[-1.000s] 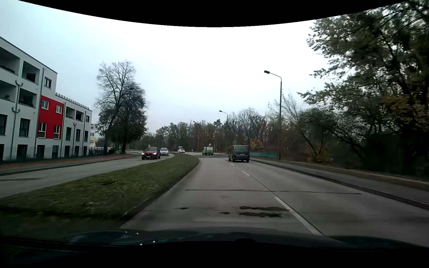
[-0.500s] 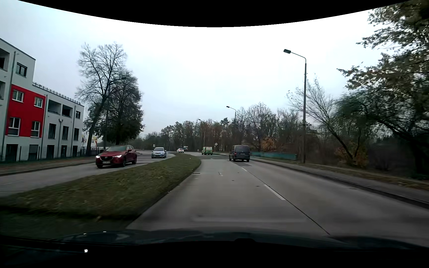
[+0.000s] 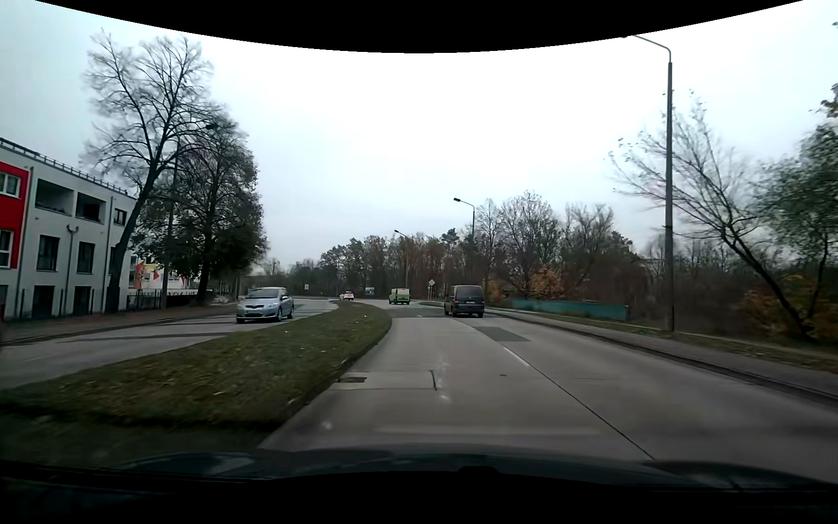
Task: Follow the waypoints while adhering to traffic rules and regulations
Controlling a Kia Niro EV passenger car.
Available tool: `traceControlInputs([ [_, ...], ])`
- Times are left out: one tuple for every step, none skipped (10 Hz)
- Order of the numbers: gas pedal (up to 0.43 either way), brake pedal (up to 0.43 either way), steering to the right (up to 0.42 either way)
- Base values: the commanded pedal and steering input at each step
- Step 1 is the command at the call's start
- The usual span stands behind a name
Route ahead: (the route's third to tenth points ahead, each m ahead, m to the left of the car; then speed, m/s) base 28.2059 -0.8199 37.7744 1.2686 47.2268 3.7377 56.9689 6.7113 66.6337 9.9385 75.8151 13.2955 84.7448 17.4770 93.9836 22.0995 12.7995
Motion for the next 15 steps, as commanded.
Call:
traceControlInputs([
  [0.169,0.0,-0.017],
  [0.169,0.0,-0.016],
  [0.169,0.0,-0.016],
  [0.169,0.0,-0.015],
  [0.169,0.0,-0.014],
  [0.169,0.0,-0.014],
  [0.169,0.0,-0.014],
  [0.169,0.0,-0.013],
  [0.169,0.0,-0.012],
  [0.169,0.0,-0.012],
  [0.169,0.0,-0.013],
  [0.157,0.0,-0.015],
  [0.157,0.0,-0.019],
  [0.157,0.0,-0.022],
  [0.157,0.0,-0.023],
])
